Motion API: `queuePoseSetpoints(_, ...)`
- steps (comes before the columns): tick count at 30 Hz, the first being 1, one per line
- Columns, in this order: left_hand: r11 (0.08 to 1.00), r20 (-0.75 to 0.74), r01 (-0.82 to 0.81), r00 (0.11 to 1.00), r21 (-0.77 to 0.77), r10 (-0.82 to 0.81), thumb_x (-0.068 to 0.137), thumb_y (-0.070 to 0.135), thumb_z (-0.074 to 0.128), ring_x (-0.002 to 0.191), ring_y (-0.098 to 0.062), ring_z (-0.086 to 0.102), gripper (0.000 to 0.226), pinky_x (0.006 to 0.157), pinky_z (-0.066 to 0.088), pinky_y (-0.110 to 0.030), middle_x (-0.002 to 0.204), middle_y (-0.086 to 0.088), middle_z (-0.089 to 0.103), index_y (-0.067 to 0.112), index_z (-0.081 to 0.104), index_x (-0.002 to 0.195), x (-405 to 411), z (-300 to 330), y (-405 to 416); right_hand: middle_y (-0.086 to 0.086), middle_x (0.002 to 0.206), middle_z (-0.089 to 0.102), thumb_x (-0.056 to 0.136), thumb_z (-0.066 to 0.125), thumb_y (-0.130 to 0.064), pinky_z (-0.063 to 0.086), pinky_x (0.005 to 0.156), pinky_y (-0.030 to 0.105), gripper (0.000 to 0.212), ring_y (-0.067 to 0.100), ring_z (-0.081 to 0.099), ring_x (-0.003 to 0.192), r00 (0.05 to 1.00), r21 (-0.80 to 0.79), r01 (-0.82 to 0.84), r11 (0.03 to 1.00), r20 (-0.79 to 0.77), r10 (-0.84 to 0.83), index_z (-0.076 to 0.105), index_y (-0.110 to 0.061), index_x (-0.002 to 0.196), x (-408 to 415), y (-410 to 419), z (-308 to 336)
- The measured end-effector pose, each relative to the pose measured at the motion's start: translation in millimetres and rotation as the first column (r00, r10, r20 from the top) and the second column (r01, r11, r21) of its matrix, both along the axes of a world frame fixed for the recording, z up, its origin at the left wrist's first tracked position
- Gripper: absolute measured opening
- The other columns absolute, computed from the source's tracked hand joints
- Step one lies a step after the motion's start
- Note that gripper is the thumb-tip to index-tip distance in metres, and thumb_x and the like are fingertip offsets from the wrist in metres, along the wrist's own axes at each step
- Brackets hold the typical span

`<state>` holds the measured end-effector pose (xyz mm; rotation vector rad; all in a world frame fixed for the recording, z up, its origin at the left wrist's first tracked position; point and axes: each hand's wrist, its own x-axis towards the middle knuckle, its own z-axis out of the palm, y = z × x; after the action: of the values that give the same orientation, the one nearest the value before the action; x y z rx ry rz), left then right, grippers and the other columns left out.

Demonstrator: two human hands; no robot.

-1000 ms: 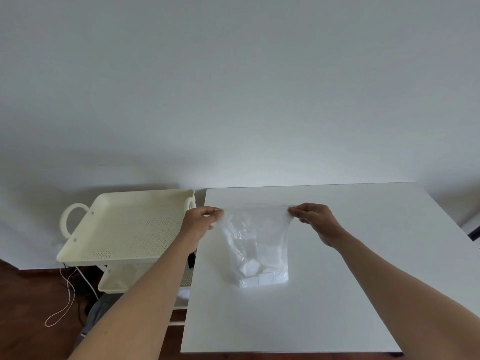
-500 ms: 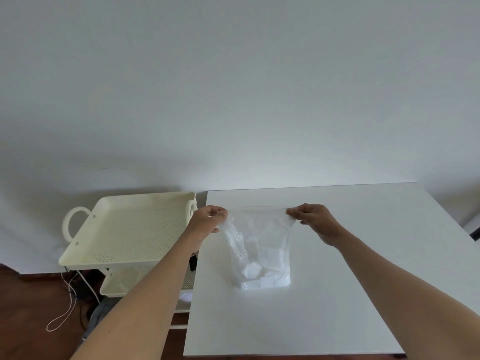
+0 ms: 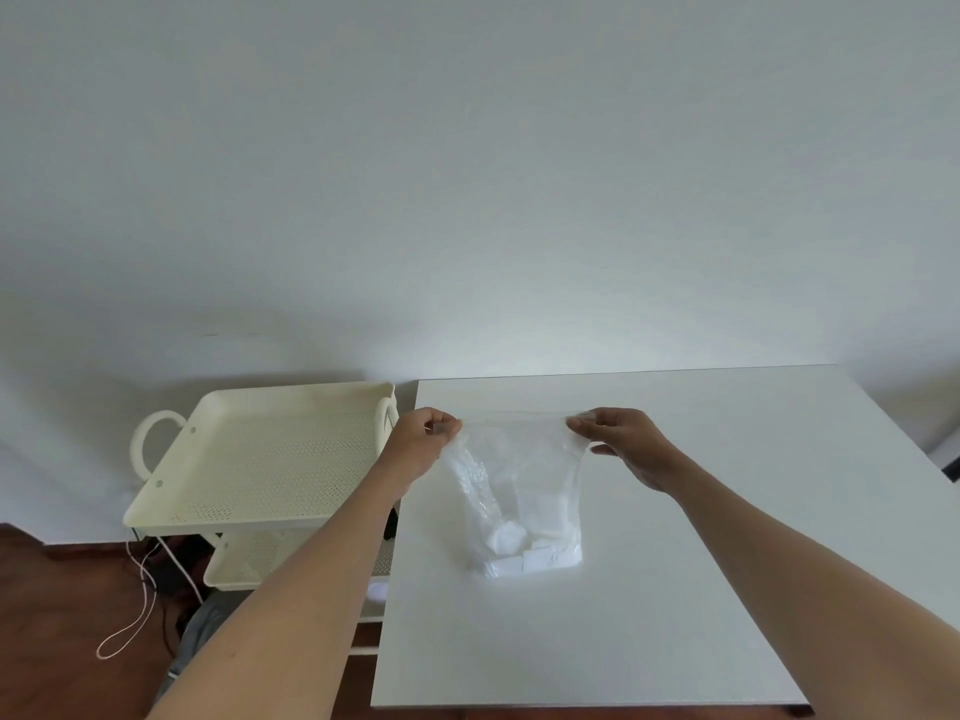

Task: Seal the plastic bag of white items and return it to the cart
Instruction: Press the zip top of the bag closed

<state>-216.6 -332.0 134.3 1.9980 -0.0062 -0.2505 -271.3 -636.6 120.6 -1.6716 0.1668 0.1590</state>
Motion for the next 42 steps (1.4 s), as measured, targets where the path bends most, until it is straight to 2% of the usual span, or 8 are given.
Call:
queuePoseSetpoints(7,0.999,0.009,0.036,0.999,-0.033,-0.036,0.087,0.034,0.078,0.074,-0.004,0.057,0.020,0.063,0.048,-0.010,0.080,0.015,0.064,0.016,0.075,0.097,-3,3,3,-0.013,0.086,0.079,0.087,0.079,-0.029,0.049,0.068,0.011,0.016,-0.005,0.066,0.076,0.994,-0.064,0.087,0.994,0.078,-0.082,0.081,-0.014,0.091,4,5,-1)
queuePoseSetpoints(16,0.997,0.002,0.037,0.999,0.068,-0.037,0.095,0.029,0.069,0.086,-0.009,0.059,0.023,0.069,0.041,-0.015,0.093,0.003,0.069,0.007,0.071,0.103,0,5,2,-0.013,0.114,0.077,0.087,0.077,-0.044,0.050,0.085,0.026,0.030,0.006,0.069,0.108,0.997,-0.094,-0.076,0.993,0.000,0.076,0.080,-0.022,0.107,-2,12,13)
queuePoseSetpoints(20,0.996,-0.008,0.077,0.997,0.045,-0.077,0.092,0.034,0.073,0.086,-0.004,0.059,0.023,0.068,0.041,-0.015,0.090,0.010,0.068,0.014,0.073,0.102,-2,8,3,0.009,0.104,0.079,0.089,0.077,-0.032,0.049,0.084,0.027,0.026,0.013,0.067,0.092,0.999,-0.155,-0.020,0.988,0.045,0.027,0.080,-0.008,0.099,2,13,11)
queuePoseSetpoints(25,0.990,-0.003,0.135,0.991,0.045,-0.135,0.087,0.038,0.077,0.086,-0.008,0.057,0.023,0.071,0.042,-0.017,0.093,0.004,0.066,0.017,0.075,0.097,-2,11,5,-0.003,0.089,0.077,0.091,0.076,-0.026,0.047,0.078,0.018,0.019,0.007,0.066,0.085,0.998,-0.177,0.019,0.984,0.054,-0.009,0.079,-0.008,0.091,5,20,11)
queuePoseSetpoints(31,0.982,0.038,0.116,0.992,0.148,-0.123,0.096,0.026,0.068,0.083,-0.011,0.057,0.018,0.066,0.042,-0.016,0.086,0.003,0.064,0.008,0.070,0.098,1,11,0,-0.001,0.102,0.078,0.094,0.072,-0.027,0.049,0.086,0.024,0.018,0.013,0.069,0.100,0.998,-0.188,-0.042,0.981,0.029,0.048,0.078,-0.012,0.101,6,27,18)
queuePoseSetpoints(35,0.981,0.043,0.123,0.990,0.153,-0.131,0.096,0.023,0.068,0.087,-0.012,0.058,0.021,0.068,0.042,-0.013,0.093,-0.002,0.067,0.004,0.071,0.102,1,10,-2,-0.010,0.113,0.075,0.091,0.071,-0.034,0.048,0.095,0.026,0.025,0.010,0.066,0.114,0.990,-0.306,-0.137,0.942,-0.007,0.141,0.078,-0.022,0.111,12,35,27)
queuePoseSetpoints(38,0.986,0.037,0.125,0.991,0.111,-0.129,0.094,0.025,0.071,0.093,-0.009,0.062,0.021,0.072,0.043,-0.011,0.101,0.000,0.072,0.007,0.073,0.103,1,11,-2,-0.016,0.112,0.075,0.084,0.074,-0.052,0.036,0.104,0.032,0.032,0.006,0.064,0.113,0.985,-0.527,-0.132,0.840,0.024,0.170,0.078,-0.029,0.107,20,44,30)
queuePoseSetpoints(42,0.983,0.014,0.149,0.988,0.108,-0.152,0.094,0.032,0.070,0.097,-0.008,0.064,0.022,0.072,0.043,-0.012,0.104,0.003,0.073,0.015,0.075,0.106,0,12,3,-0.018,0.108,0.075,0.083,0.075,-0.054,0.020,0.093,0.031,0.034,0.000,0.061,0.108,0.973,-0.676,-0.099,0.731,0.089,0.213,0.076,-0.031,0.107,28,53,32)
